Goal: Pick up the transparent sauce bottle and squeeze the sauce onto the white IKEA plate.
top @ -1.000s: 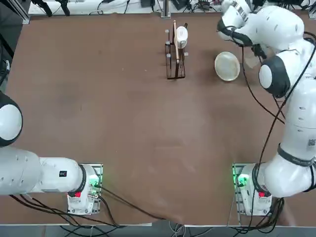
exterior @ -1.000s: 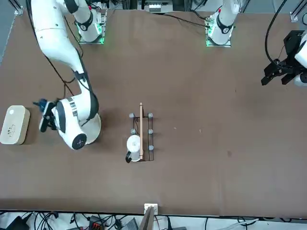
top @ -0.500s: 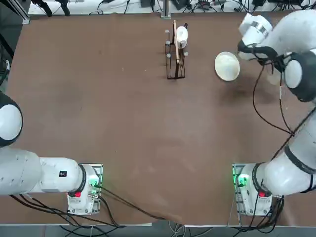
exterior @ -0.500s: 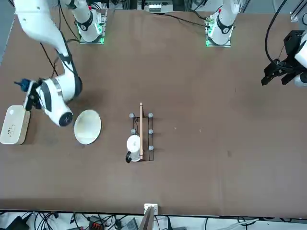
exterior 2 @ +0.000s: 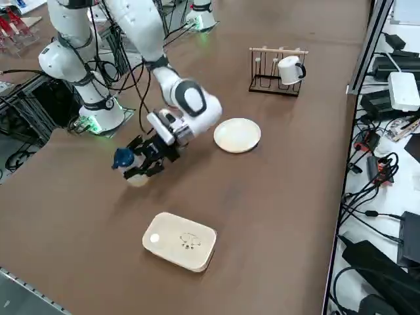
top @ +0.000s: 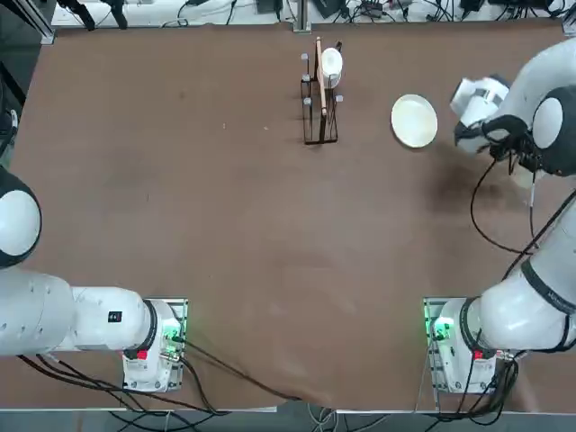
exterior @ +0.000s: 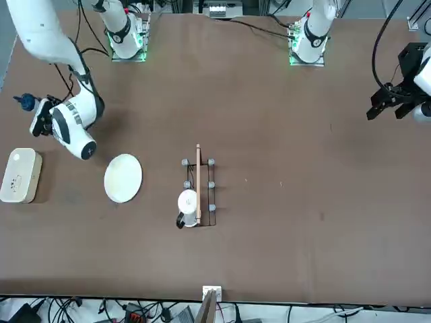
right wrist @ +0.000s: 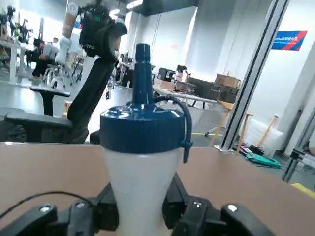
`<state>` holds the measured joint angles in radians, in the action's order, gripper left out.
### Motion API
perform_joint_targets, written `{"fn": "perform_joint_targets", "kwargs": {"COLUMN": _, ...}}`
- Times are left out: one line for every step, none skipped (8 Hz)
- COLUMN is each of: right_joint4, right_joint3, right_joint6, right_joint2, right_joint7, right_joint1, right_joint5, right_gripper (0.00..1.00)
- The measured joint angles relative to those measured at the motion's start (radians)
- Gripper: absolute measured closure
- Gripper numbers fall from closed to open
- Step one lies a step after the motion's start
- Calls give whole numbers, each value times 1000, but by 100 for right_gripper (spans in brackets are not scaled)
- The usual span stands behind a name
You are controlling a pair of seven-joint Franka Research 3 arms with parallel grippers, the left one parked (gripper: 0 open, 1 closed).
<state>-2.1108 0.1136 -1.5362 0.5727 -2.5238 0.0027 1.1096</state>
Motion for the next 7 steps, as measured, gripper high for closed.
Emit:
{"fn": "perform_joint_targets", "kwargs": {"right_joint4": -1, "right_joint3": 0, "right_joint6": -1, "right_joint2": 41, "right_joint7": -88, "right_joint1": -15, "right_joint5": 38, "right_gripper": 63}}
{"fn": "perform_joint_targets", "kwargs": {"right_joint4": 0, "right_joint3": 0, "right_joint6": -1, "right_joint2": 76, "right_joint7": -159, "right_joint1": -32, "right_joint5": 70, "right_gripper": 63}}
{"fn": "perform_joint_targets", "kwargs": {"right_joint4": 1, "right_joint3": 0, "right_joint6": -3, "right_joint2": 99, "right_joint7": -198, "right_joint1": -44, "right_joint5": 87, "right_gripper": 63}}
{"fn": "perform_joint_targets", "kwargs": {"right_joint4": 4, "right_joint3": 0, "right_joint6": -8, "right_joint2": 110, "right_joint7": -199, "right_joint1": -49, "right_joint5": 91, "right_gripper": 63}}
{"fn": "perform_joint_targets", "kwargs": {"right_joint4": 7, "right_joint3": -1, "right_joint6": -20, "right_joint2": 117, "right_joint7": -206, "right_joint1": -49, "right_joint5": 91, "right_gripper": 63}}
{"fn": "perform_joint_targets", "kwargs": {"right_joint4": 7, "right_joint3": -4, "right_joint6": -33, "right_joint2": 123, "right_joint7": -213, "right_joint1": -49, "right_joint5": 91, "right_gripper": 63}}
{"fn": "perform_joint_targets", "kwargs": {"right_joint4": 8, "right_joint3": -6, "right_joint6": -33, "right_joint2": 131, "right_joint7": -215, "right_joint1": -48, "right_joint5": 92, "right_gripper": 60}}
